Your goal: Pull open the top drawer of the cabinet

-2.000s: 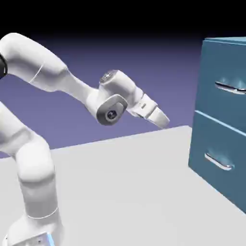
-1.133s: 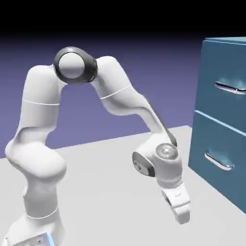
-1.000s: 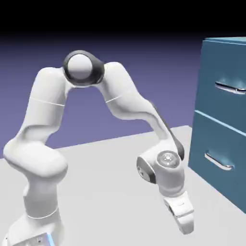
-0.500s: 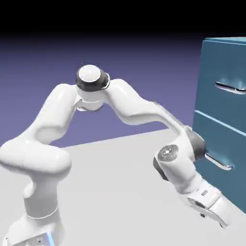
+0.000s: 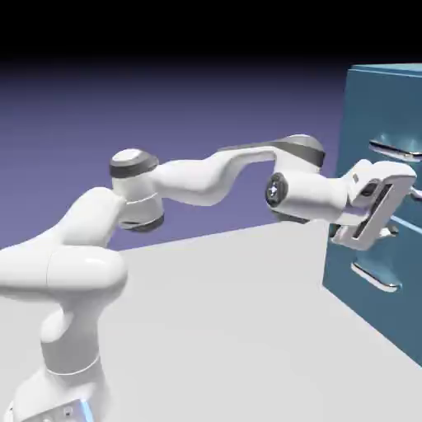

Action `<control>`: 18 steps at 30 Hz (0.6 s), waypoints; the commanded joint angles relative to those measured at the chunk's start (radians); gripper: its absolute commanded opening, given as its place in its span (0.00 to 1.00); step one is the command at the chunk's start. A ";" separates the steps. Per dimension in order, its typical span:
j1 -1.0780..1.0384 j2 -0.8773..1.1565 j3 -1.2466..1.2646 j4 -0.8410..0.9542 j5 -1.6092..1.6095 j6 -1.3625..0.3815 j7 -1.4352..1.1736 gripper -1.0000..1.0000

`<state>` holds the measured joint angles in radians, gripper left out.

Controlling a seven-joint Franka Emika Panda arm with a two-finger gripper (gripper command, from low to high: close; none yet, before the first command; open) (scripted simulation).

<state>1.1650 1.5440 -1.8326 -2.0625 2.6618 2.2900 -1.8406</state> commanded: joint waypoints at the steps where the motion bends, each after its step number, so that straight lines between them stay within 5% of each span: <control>1: 0.019 0.035 -0.030 0.012 0.044 -0.012 -0.042 0.50; 10: -0.081 0.065 -0.055 0.227 0.113 0.047 -0.071 0.50; 11: -0.081 0.065 -0.055 0.227 0.113 0.047 -0.071 0.00; 18: 0.055 0.081 -0.071 0.010 0.098 -0.035 -0.098 0.00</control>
<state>1.2196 1.6252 -1.9032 -2.0525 2.7562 2.2547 -1.9369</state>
